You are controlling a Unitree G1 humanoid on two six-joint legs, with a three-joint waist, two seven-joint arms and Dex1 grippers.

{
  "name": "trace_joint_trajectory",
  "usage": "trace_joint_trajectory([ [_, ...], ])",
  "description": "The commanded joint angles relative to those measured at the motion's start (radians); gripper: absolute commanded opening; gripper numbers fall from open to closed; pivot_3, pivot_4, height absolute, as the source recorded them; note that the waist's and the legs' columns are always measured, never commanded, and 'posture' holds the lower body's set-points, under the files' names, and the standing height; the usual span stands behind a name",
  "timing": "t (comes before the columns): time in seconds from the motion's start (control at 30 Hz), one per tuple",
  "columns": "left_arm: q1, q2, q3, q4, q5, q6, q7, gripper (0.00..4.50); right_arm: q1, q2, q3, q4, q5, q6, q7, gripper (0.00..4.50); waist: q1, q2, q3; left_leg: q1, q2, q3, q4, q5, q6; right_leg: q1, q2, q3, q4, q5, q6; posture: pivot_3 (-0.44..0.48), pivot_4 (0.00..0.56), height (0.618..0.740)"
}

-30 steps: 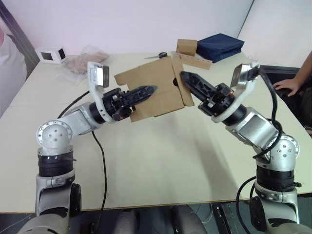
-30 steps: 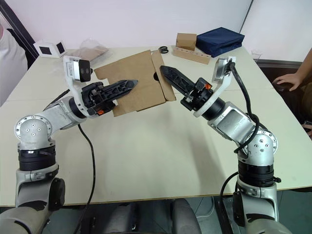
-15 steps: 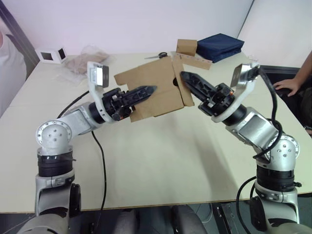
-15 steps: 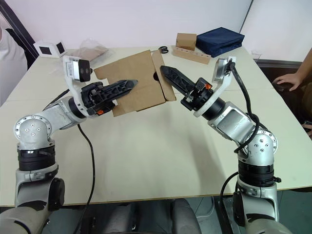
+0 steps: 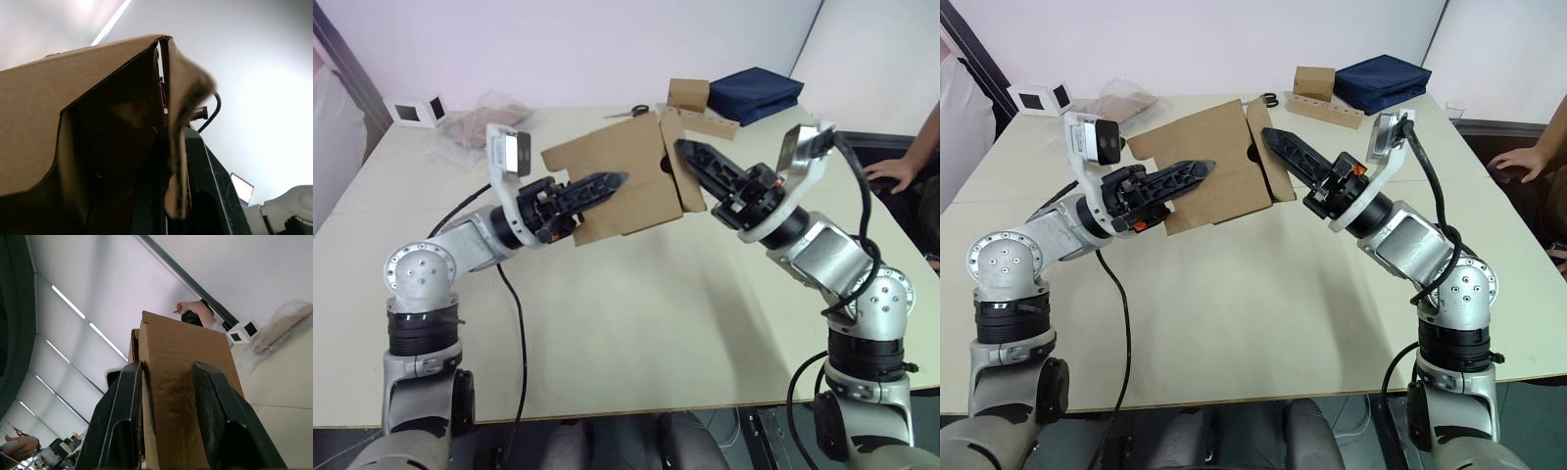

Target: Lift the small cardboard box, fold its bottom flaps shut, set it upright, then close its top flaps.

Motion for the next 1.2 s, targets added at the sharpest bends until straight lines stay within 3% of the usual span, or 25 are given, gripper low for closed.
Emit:
trace_joint_trajectory([
  [0.03,-0.005,0.006,0.001,-0.031,-0.001,-0.01,-0.015,0.0,-0.025,0.012,-0.001,-0.051,0.043,-0.012,-0.019,1.56,0.0,0.0,0.0,0.0,0.0,0.0,0.0,0.0,0.0,0.0,0.0,0.0,0.0,0.0,0.0,0.0,0.15,0.74],
  [0.87,-0.021,-0.052,0.012,-0.013,-0.012,-0.046,0.05,0.0,-0.018,0.139,0.066,-0.118,0.012,-0.096,-0.111,1.56,0.0,0.0,0.0,0.0,0.0,0.0,0.0,0.0,0.0,0.0,0.0,0.0,0.0,0.0,0.0,0.0,0.15,0.74],
  [1.2,-0.022,-0.061,0.012,-0.021,-0.019,-0.044,0.057,0.0,-0.009,0.119,0.096,-0.128,-0.042,-0.071,-0.081,1.56,0.0,0.0,0.0,0.0,0.0,0.0,0.0,0.0,0.0,0.0,0.0,0.0,0.0,0.0,0.0,0.0,0.15,0.74],
])
